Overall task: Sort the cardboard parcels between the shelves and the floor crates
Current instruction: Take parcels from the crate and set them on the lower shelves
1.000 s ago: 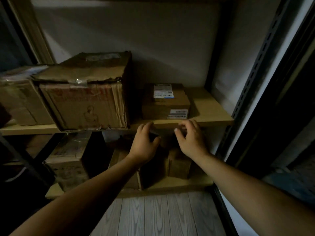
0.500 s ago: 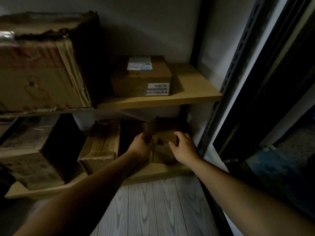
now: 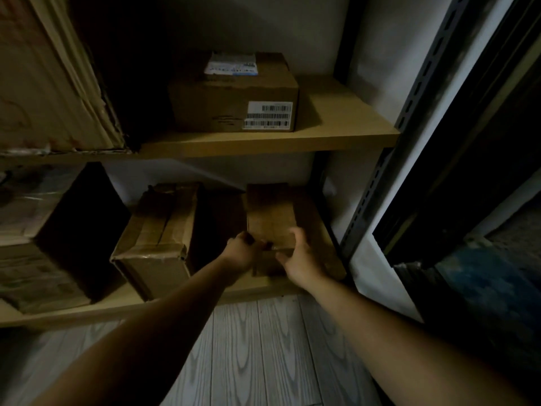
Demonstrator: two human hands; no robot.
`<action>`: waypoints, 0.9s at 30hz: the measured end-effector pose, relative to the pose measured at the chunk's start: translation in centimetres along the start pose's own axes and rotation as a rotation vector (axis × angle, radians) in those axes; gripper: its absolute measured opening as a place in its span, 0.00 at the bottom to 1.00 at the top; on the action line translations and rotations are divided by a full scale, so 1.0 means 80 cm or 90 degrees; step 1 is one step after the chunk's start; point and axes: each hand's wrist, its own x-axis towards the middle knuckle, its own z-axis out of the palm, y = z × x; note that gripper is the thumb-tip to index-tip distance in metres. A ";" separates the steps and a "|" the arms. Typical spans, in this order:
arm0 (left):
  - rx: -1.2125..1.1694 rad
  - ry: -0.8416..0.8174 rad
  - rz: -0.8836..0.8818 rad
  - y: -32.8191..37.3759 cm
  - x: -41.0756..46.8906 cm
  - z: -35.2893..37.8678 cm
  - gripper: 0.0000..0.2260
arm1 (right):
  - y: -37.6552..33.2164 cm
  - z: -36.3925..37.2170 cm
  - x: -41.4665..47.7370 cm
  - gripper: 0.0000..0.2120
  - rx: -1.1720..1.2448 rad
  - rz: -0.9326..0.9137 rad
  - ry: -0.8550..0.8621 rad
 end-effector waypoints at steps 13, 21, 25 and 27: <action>-0.140 0.032 0.014 -0.011 -0.029 -0.015 0.15 | 0.000 0.000 -0.024 0.16 0.148 -0.046 0.056; -0.148 0.038 -0.082 -0.032 -0.034 -0.035 0.23 | -0.016 -0.018 -0.047 0.17 0.181 -0.080 0.056; -0.174 0.033 -0.013 -0.019 -0.042 -0.028 0.18 | -0.017 -0.014 -0.048 0.17 -0.001 -0.144 0.090; -0.195 0.015 0.004 -0.011 -0.043 -0.023 0.19 | -0.018 -0.007 -0.051 0.17 -0.099 -0.216 0.108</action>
